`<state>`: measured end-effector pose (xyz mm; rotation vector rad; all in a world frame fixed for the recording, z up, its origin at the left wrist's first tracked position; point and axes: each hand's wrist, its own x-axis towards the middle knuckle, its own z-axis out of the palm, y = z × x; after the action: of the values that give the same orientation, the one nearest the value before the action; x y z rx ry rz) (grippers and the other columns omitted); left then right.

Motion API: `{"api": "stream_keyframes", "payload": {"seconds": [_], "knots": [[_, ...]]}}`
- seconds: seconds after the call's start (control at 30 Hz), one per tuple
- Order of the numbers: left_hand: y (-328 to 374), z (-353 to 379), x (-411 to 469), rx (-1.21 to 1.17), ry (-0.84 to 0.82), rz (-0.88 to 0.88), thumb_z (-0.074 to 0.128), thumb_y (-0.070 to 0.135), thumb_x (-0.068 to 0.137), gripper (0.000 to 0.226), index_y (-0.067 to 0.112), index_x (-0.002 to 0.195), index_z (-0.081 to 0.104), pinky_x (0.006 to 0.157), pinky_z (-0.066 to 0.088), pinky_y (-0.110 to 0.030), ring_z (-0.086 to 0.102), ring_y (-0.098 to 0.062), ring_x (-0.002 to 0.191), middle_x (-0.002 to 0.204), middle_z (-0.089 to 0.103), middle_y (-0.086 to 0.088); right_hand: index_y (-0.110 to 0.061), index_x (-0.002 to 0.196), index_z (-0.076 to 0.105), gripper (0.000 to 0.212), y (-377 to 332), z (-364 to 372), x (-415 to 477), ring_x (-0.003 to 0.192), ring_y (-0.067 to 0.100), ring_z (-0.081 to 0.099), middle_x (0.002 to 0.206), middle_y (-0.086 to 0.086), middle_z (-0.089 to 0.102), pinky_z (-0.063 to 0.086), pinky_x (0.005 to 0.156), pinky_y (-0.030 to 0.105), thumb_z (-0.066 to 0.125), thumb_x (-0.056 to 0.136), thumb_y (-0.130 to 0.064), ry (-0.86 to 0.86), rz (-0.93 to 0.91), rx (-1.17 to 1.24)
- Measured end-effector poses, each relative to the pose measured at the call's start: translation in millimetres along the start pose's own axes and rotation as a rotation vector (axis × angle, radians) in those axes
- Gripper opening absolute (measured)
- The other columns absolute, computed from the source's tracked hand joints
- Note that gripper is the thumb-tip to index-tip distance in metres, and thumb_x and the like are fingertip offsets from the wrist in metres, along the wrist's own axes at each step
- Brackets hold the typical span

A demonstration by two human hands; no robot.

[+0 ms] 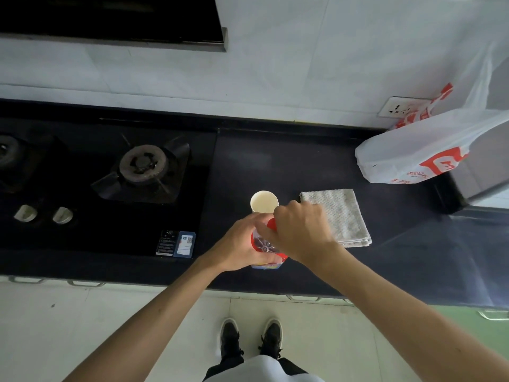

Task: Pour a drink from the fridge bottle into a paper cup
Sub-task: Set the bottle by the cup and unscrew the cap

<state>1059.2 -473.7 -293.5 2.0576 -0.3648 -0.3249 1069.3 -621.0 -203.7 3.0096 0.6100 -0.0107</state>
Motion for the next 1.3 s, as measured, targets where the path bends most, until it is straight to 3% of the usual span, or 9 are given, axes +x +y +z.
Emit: {"api": "stream_keyframes", "payload": {"seconds": [0.2,0.3,0.53,0.63,0.77,0.93,1.07,1.2,1.3], "knots": [[-5.4,3.1,-0.1,0.013,0.022,0.035,0.092,0.040,0.065,0.066,0.036,0.121,0.057,0.091,0.056,-0.029,0.063,-0.003,0.106,0.115,0.063,0.018,-0.017,0.043,0.018,0.072,-14.7,12.7,-6.6,0.034,0.015,0.018,0.039,-0.004,0.010,0.008,0.045,0.021,0.060,0.083,-0.060,0.092,0.184,-0.046],[-9.2,2.2,2.0,0.000,0.003,0.024,0.093,0.039,0.062,0.067,0.036,0.120,0.057,0.089,0.057,-0.034,0.064,-0.008,0.105,0.113,0.063,0.015,-0.015,0.043,0.025,0.068,-7.2,21.4,-9.2,0.033,0.019,0.018,0.034,-0.002,0.022,0.014,0.043,0.019,0.073,0.076,-0.050,0.206,0.076,0.050],[-9.5,1.7,2.7,-0.017,-0.036,0.021,0.093,0.041,0.063,0.071,0.032,0.124,0.057,0.091,0.056,-0.037,0.065,-0.010,0.107,0.114,0.065,0.012,-0.012,0.050,0.037,0.055,18.2,38.1,-1.4,0.033,0.021,0.023,0.040,0.000,0.033,0.022,0.040,0.025,0.040,0.089,-0.050,0.216,-0.225,0.251],[-8.6,1.4,1.2,-0.031,-0.036,0.032,0.093,0.039,0.064,0.071,0.029,0.124,0.056,0.092,0.057,-0.036,0.064,-0.010,0.111,0.118,0.065,0.012,-0.009,0.066,0.047,0.052,28.4,38.3,2.2,0.042,0.022,0.033,0.052,0.001,0.041,0.032,0.045,0.031,0.038,0.092,-0.053,0.124,-0.364,0.285],[-6.0,1.1,0.6,-0.060,-0.033,0.042,0.094,0.033,0.065,0.074,0.037,0.126,0.053,0.093,0.056,-0.025,0.063,-0.006,0.114,0.120,0.064,0.017,-0.016,0.110,0.046,0.033,44.3,22.8,4.4,0.072,0.020,0.053,0.089,0.004,0.061,0.053,0.070,0.037,0.051,0.097,-0.046,0.063,-0.596,0.223],[-7.1,3.3,-1.2,-0.070,-0.018,0.015,0.096,0.031,0.062,0.074,0.048,0.117,0.050,0.087,0.054,-0.015,0.062,-0.001,0.114,0.117,0.062,0.022,-0.021,0.130,0.037,0.062,49.6,2.2,1.0,0.089,0.023,0.064,0.111,0.005,0.067,0.057,0.078,0.039,0.077,0.083,-0.019,-0.068,-0.690,0.095],[-5.7,3.2,-2.3,-0.085,-0.007,0.030,0.096,0.027,0.062,0.072,0.034,0.121,0.054,0.088,0.052,-0.014,0.063,-0.002,0.110,0.114,0.064,0.019,-0.018,0.110,0.057,0.031,39.6,-2.0,-2.0,0.067,0.019,0.057,0.084,0.000,0.064,0.050,0.056,0.034,0.066,0.088,-0.038,0.063,-0.610,0.147],[-6.5,3.3,-1.3,-0.064,-0.024,0.047,0.095,0.033,0.063,0.078,0.027,0.130,0.054,0.092,0.057,-0.031,0.064,-0.012,0.113,0.119,0.064,0.012,-0.010,0.078,0.059,0.044,23.1,5.5,-2.0,0.041,0.023,0.050,0.054,0.000,0.056,0.025,0.044,0.025,0.054,0.084,-0.053,0.222,-0.398,0.079],[-6.9,3.6,-1.3,-0.047,-0.016,0.052,0.094,0.034,0.063,0.079,0.026,0.130,0.054,0.092,0.057,-0.036,0.063,-0.014,0.114,0.119,0.064,0.010,-0.007,0.087,0.060,0.040,20.1,13.1,-0.8,0.049,0.030,0.058,0.060,0.006,0.061,0.039,0.044,0.030,0.063,0.087,-0.046,0.183,-0.314,0.125]]}}
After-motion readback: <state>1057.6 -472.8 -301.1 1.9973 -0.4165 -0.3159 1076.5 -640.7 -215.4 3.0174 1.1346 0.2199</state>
